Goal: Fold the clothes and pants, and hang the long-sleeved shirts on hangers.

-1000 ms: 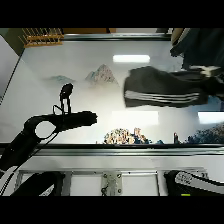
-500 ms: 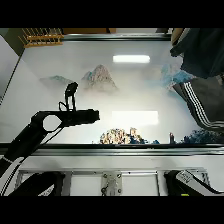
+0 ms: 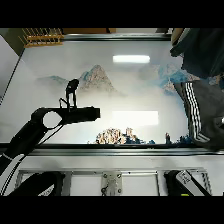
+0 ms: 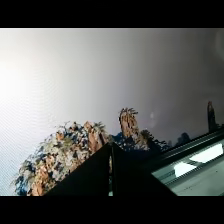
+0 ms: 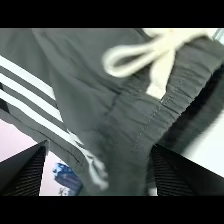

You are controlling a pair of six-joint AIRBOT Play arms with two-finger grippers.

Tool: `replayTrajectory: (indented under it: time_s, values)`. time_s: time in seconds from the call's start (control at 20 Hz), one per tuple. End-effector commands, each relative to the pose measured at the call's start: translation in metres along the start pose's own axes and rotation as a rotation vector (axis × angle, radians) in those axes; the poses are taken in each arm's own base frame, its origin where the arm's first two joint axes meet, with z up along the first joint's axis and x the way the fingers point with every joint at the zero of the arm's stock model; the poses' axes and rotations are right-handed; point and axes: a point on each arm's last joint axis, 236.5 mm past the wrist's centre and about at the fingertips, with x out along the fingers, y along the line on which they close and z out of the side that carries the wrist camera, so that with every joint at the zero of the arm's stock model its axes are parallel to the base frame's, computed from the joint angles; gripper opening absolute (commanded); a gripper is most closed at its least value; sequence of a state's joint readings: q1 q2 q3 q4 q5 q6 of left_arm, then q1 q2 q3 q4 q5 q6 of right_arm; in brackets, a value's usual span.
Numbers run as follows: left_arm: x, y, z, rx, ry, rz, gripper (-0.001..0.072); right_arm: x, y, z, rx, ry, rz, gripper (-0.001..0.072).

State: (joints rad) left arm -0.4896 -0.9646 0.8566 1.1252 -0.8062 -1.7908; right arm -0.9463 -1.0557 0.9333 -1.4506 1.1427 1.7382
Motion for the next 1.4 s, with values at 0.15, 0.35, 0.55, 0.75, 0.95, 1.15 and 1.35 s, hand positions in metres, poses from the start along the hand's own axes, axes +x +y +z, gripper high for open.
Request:
replayTrajectory:
  time_s: [0.15,0.35,0.55,0.75,0.95,1.15,1.35]
  values:
    - [0.0,0.0,-0.001,0.005,0.005,0.001,0.0005,-0.095,0.032,0.067,-0.146,-0.345,0.064,0.0703]
    - [0.0,0.0,-0.001,0.005,0.005,0.001,0.0005,-0.159,0.158,0.02,-0.339,-0.419,0.475,0.0703]
    - [0.0,0.0,-0.001,0.005,0.005,0.001,0.0006,-0.172,0.244,-0.086,-0.688,-0.281,0.686,0.0701]
    - [0.0,0.0,-0.001,0.004,0.004,0.0,0.0005,-0.181,0.275,-0.149,-0.873,-0.204,0.777,0.001]
    - [0.0,0.0,-0.001,0.004,0.004,0.0,0.0005,-0.184,0.28,-0.164,-0.907,-0.186,0.801,0.0027]
    - [0.0,0.0,-0.001,0.004,0.004,0.0,0.0006,-0.184,0.28,-0.163,-0.906,-0.186,0.801,0.0027]
    - [0.0,0.0,-0.001,0.004,0.004,0.0,0.0005,-0.184,0.28,-0.163,-0.907,-0.186,0.8,0.0026]
